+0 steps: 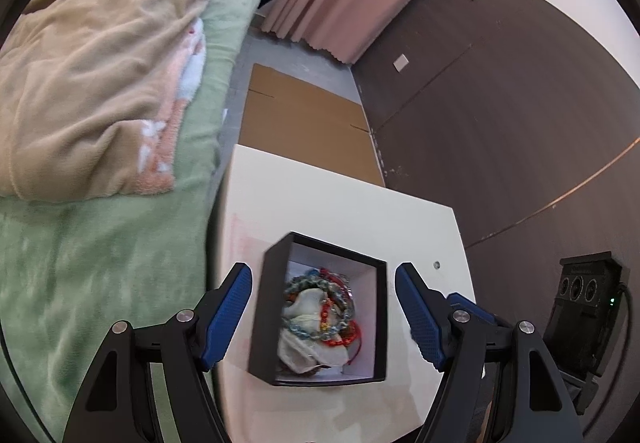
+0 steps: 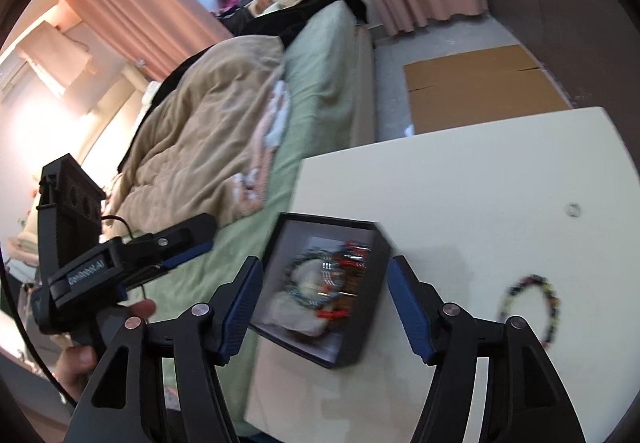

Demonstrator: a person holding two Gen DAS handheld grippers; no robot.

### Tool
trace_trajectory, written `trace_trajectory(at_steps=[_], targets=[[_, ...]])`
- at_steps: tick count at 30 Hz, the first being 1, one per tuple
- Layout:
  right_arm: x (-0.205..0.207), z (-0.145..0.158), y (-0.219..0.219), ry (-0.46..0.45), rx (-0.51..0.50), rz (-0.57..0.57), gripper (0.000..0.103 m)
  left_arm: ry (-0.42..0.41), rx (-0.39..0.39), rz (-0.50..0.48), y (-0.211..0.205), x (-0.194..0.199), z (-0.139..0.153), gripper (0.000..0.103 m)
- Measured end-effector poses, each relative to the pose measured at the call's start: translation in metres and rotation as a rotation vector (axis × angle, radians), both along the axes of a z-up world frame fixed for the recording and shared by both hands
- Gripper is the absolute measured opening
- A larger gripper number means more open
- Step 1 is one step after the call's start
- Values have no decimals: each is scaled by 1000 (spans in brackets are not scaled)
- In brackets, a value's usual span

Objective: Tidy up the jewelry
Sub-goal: 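Place the hoop in the box with left gripper while right gripper drops the grey-bead bracelet in, then grasp the dark-bead bracelet with the left gripper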

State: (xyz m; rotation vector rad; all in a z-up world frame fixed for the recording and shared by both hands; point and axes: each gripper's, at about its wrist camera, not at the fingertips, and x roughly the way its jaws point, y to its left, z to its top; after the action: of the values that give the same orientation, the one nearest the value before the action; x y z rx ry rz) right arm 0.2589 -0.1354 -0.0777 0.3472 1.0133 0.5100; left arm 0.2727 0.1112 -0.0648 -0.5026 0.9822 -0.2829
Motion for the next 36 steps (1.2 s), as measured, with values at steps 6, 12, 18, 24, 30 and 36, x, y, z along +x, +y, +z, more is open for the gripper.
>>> trace_trajectory(at_steps=[6,12,18,24,30,36], targets=[[-10,0,-49,10,-49,-72,65,-5,17,-66,-35,1,3,75],[-20,-5,-97,40,-98,-151,65,-8,54,-122,-73,-1,10,75],[-25,-15,-135,81,-85,-211,65,5,103,-173,-119,-3,11,75],[-29,-20,-163,88,-71,-249,65,10,214,-221,-163,-8,5,71],[-32,-29,-184,124,-71,-264,65,67,266,-249,-192,-9,-18,59],[-35,-35,-202,126,-65,-280,96,113,317,-271,-215,-6,-44,46]])
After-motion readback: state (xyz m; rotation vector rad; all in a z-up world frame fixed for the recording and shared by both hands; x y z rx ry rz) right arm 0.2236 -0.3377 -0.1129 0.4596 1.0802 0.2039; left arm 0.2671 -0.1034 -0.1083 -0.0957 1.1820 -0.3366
